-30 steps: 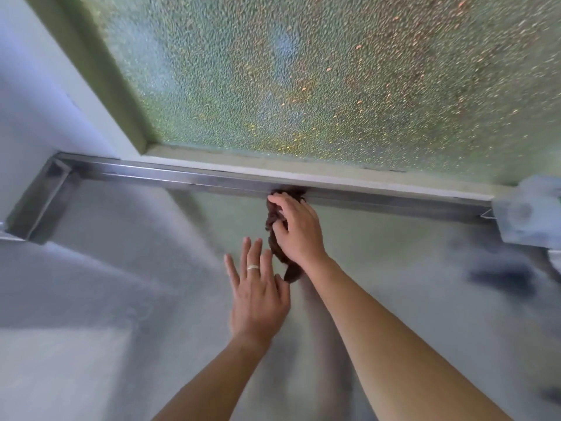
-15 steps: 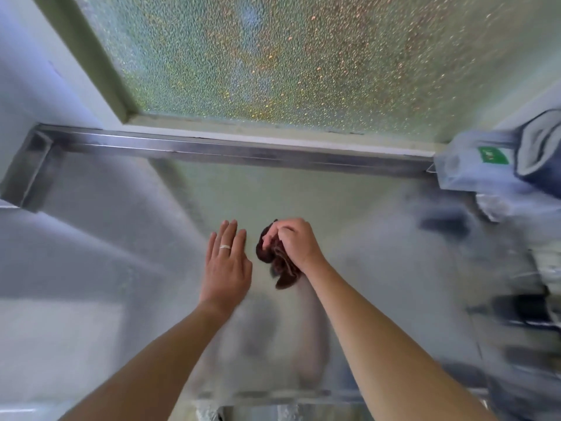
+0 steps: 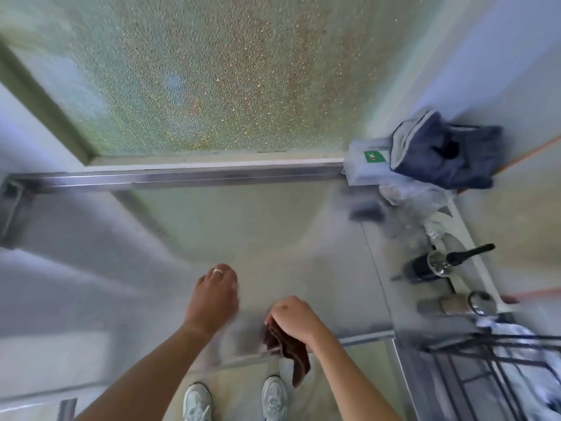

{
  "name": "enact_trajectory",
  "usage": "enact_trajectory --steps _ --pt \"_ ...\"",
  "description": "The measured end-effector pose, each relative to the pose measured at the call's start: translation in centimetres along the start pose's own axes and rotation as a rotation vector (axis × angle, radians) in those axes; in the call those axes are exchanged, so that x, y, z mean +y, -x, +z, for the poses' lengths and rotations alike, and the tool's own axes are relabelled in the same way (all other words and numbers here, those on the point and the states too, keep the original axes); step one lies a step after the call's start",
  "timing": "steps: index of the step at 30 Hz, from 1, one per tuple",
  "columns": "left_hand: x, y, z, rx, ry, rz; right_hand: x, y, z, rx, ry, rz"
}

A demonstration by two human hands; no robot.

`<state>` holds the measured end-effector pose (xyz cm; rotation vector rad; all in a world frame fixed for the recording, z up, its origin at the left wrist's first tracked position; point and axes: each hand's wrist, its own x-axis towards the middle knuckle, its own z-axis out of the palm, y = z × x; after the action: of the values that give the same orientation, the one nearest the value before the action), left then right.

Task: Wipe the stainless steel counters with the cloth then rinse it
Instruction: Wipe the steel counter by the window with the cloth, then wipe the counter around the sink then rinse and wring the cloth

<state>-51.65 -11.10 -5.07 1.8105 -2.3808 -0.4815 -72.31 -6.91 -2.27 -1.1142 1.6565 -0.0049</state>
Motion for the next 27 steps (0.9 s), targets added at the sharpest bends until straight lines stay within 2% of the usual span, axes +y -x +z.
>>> enact_trajectory --steps 3,7,14,20,24,27 --pt "4.0 0.9 -1.6 -0.021 0.0 0.092 2.4 5.3 -3.0 0.267 -0.069 0.047" --pt "10.7 1.6 -2.9 -0.061 0.061 0.251 6.2 11.0 -5.1 0.487 -0.186 0.053" --pt "20.8 5.1 -2.1 -0.173 0.081 0.611 13.4 21.1 -3.3 0.643 -0.225 0.087" --pt "28.0 12.7 0.9 -0.294 0.074 1.037 21.9 31.6 5.3 0.868 -0.376 0.343" --pt "32.3 20.7 2.9 -0.428 0.09 1.224 26.8 40.0 13.4 1.025 -0.548 0.575" --pt "35.7 27.7 3.8 -0.457 0.066 1.446 30.2 45.6 20.3 1.113 -0.702 0.723"
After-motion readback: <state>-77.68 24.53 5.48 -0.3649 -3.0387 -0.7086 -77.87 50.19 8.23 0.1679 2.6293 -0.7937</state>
